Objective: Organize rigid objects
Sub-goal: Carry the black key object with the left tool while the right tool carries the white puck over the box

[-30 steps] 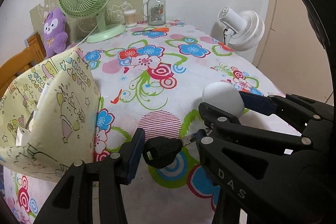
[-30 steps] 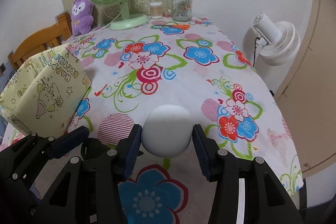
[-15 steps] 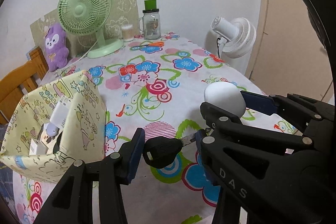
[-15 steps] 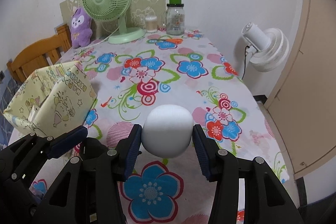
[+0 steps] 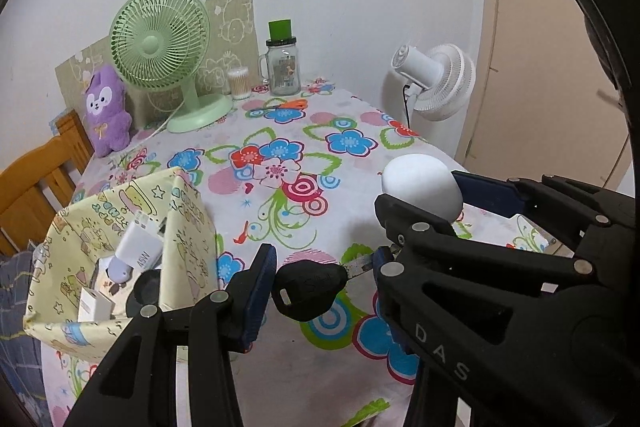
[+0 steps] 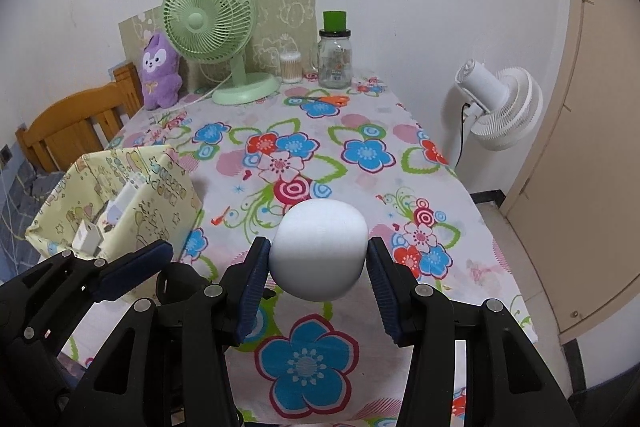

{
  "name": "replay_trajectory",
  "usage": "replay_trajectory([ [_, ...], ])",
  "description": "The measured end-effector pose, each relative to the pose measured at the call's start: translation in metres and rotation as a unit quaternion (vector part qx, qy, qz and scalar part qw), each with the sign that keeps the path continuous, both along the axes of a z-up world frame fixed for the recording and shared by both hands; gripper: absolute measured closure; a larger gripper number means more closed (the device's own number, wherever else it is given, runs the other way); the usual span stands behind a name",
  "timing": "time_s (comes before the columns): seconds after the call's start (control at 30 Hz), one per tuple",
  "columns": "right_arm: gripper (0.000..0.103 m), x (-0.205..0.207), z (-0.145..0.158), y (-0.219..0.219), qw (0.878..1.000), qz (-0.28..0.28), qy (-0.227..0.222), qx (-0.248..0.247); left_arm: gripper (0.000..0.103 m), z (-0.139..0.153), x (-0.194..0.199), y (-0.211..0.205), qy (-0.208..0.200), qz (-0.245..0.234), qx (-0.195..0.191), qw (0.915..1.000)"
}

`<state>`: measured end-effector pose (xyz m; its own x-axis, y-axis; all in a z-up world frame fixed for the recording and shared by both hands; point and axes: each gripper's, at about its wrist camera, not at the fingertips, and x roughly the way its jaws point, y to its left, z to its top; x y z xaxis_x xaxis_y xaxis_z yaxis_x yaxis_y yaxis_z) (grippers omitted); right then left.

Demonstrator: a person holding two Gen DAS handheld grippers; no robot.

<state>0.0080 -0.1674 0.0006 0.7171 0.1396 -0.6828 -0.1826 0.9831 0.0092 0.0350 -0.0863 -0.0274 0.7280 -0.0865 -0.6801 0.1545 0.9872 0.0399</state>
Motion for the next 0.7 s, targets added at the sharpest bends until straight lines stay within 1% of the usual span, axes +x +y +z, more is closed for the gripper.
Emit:
replay_trajectory([
  [0.3, 0.051, -0.001, 0.015, 0.011, 1.0, 0.003, -0.008, 0.003, 0.051, 0.014, 0.0, 0.01, -0.01, 0.001, 0.004, 0.9999],
  [0.7, 0.051, 0.004, 0.027, 0.03, 1.0, 0.014, -0.012, 0.009, 0.051, 0.026, 0.002, 0.03, -0.014, 0.008, 0.009, 0.9998],
])
